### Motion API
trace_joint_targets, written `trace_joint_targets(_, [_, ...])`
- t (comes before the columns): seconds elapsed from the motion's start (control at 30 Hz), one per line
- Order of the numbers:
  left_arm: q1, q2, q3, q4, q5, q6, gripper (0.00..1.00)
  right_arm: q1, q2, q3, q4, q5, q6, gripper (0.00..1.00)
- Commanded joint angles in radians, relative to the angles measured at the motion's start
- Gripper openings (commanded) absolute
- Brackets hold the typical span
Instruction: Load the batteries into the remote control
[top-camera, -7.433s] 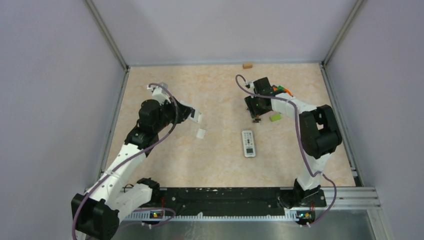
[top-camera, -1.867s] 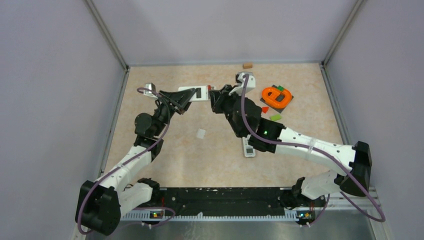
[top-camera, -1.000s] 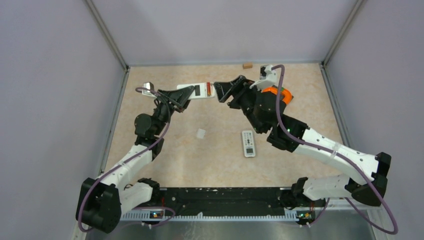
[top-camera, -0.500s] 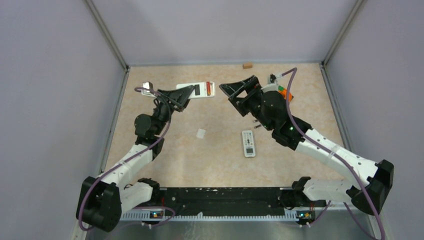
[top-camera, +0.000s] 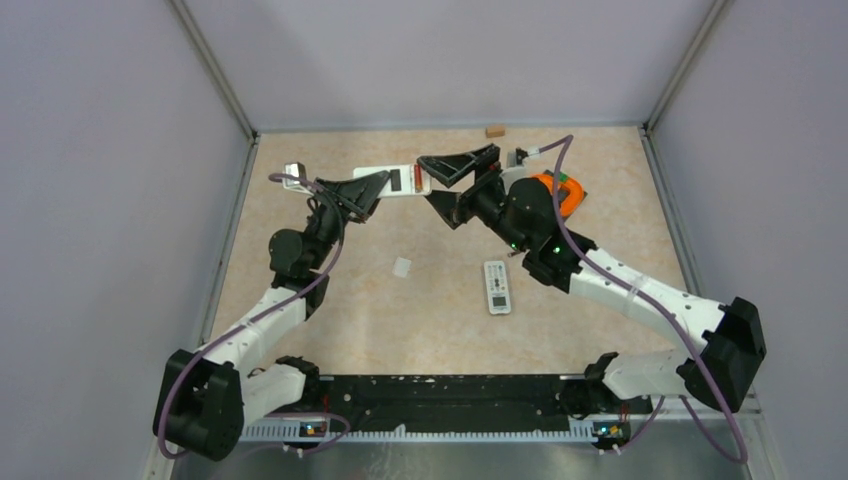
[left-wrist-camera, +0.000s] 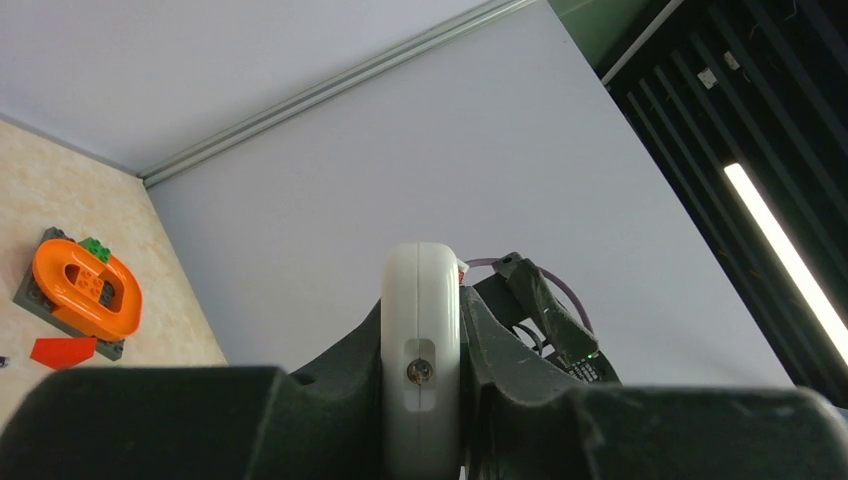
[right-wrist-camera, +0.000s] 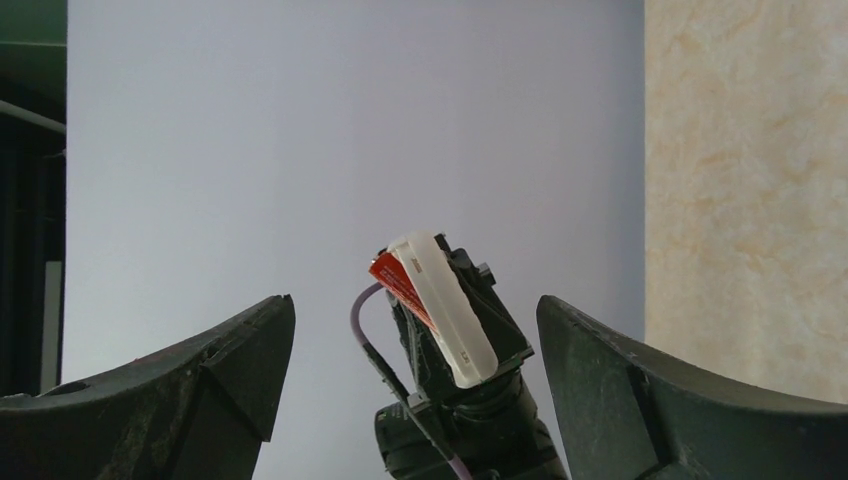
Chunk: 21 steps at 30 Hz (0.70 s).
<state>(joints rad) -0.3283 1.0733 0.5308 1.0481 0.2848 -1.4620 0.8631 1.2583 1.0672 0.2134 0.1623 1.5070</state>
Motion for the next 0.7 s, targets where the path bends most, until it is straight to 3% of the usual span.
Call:
trace_joint_targets(0.0, [0.005,0.008,0.0,0.099,0.024,0.019,0.0,-0.001,0.013,0.037,0.103,-0.026,0.044,0.9])
trace_joint_targets(0.67, [0.003,0.053,-0.009,0.227,0.097,0.05,0.0,0.0,0.026,0.017,0.147,-0.015,0.105,0.69])
